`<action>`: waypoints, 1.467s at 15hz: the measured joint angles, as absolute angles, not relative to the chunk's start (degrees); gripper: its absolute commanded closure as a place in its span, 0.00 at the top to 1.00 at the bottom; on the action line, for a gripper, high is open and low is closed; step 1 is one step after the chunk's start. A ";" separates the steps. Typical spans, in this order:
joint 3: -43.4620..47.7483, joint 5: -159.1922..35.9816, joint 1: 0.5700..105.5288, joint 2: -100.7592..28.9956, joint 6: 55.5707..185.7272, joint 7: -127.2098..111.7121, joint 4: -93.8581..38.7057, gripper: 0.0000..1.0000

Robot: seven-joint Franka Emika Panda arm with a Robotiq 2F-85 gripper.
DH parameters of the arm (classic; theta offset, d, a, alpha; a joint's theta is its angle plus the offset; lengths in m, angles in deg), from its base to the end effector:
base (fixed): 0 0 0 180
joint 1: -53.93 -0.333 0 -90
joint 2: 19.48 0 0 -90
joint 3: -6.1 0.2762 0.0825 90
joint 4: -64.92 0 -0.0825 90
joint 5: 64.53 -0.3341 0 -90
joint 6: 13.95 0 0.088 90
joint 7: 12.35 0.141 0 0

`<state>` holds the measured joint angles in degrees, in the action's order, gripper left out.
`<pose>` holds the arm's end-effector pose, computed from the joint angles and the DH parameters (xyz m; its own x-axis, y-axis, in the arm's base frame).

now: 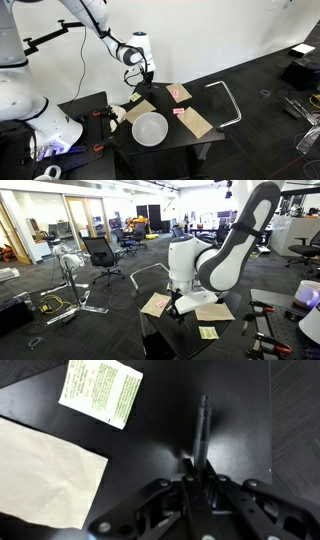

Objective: Take the pen from the bowl and put it on the table

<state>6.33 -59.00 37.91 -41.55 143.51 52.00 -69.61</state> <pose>0.4587 0.1366 0.1444 0.7305 -0.6817 0.0390 -0.6824 -0.7310 0.0038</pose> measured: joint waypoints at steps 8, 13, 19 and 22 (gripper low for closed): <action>0.97 -58.11 32.18 -44.13 145.14 56.83 -68.45 0.74; -0.85 -55.12 30.41 -39.43 144.93 59.18 -70.21 1.00; -0.29 -48.31 31.40 -26.53 136.66 63.58 -75.26 1.00; 3.25 -47.24 34.47 -19.68 129.83 64.48 -77.10 1.00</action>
